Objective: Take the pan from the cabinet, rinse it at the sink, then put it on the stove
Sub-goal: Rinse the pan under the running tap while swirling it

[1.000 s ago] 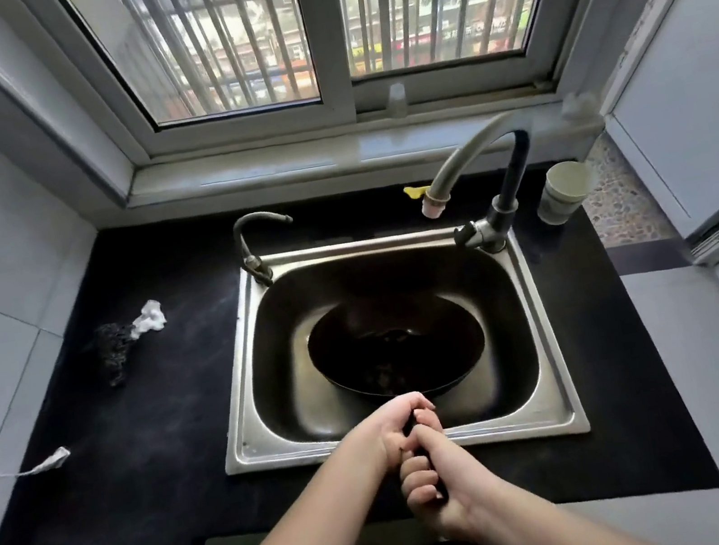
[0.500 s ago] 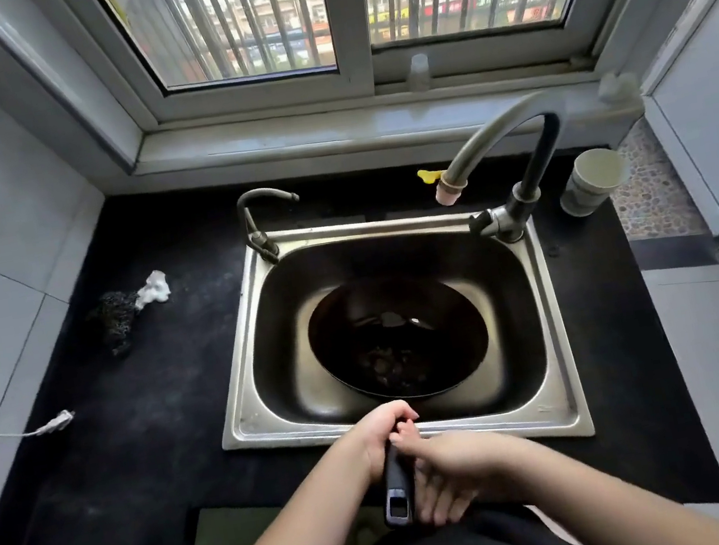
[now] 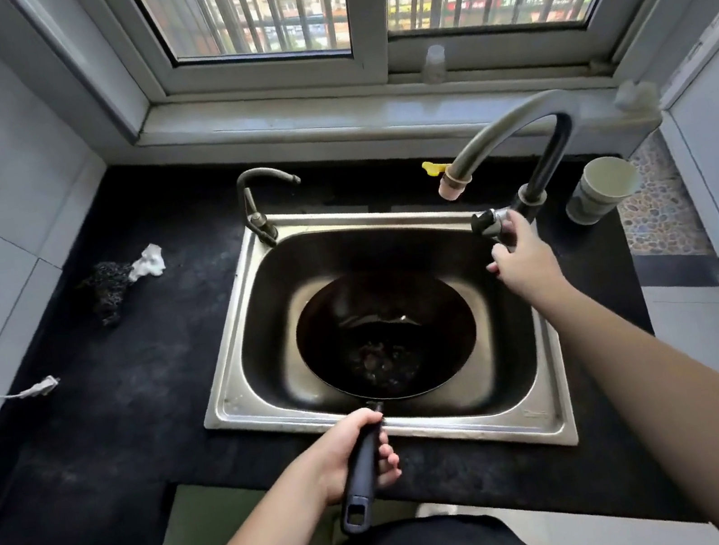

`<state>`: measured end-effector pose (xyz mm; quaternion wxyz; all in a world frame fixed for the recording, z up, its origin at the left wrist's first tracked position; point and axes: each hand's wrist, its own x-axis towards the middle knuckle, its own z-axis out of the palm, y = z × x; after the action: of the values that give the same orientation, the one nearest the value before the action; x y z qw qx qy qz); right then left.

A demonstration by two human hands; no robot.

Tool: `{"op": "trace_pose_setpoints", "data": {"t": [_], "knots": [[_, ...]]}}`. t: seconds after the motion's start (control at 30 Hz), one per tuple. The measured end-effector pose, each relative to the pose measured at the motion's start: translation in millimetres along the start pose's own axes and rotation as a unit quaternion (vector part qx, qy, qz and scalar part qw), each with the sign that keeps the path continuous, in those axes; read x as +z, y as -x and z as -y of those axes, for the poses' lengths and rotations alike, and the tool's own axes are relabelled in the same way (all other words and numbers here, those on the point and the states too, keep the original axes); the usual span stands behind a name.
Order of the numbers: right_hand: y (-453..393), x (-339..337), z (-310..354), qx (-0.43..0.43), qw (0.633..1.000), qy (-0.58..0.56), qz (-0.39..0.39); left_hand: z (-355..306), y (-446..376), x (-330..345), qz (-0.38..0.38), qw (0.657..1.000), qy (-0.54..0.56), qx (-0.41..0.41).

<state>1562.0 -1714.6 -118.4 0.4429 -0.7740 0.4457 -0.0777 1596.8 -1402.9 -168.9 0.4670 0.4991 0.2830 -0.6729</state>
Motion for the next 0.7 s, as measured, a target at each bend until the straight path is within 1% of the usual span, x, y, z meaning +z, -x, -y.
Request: {"op": "trace_pose_setpoints", "data": {"t": [0.1,0.23,0.37,0.43,0.47,0.5,0.57,0.6,0.7], "knots": [[-10,8,10,0.000,1.000,0.012,0.015,1,8,-7,0.009,0.999,-0.022,0.023],[-9,15,18,0.004,0.999,0.039,-0.004,11,24,-15,0.047,0.998,-0.008,0.033],[-12,22,19,0.025,0.990,0.134,0.023,9,28,-21,0.058,0.997,-0.044,0.032],[-15,29,23,0.025,0.974,0.216,0.060,7,26,-23,0.053,0.997,-0.054,0.019],[-17,32,26,0.016,0.964,0.256,0.067,7,25,-24,0.052,0.997,-0.054,0.015],[-20,36,27,0.000,0.957,0.284,0.054,6,23,-25,0.049,0.997,-0.055,0.014],[-26,39,27,-0.020,0.948,0.316,0.026,6,22,-26,0.051,0.997,-0.055,0.010],[-28,39,28,-0.024,0.944,0.329,0.026,5,21,-27,0.054,0.997,-0.057,0.008],[-28,33,23,-0.023,0.945,0.323,0.056,4,19,-29,0.052,0.996,-0.069,0.001]]}}
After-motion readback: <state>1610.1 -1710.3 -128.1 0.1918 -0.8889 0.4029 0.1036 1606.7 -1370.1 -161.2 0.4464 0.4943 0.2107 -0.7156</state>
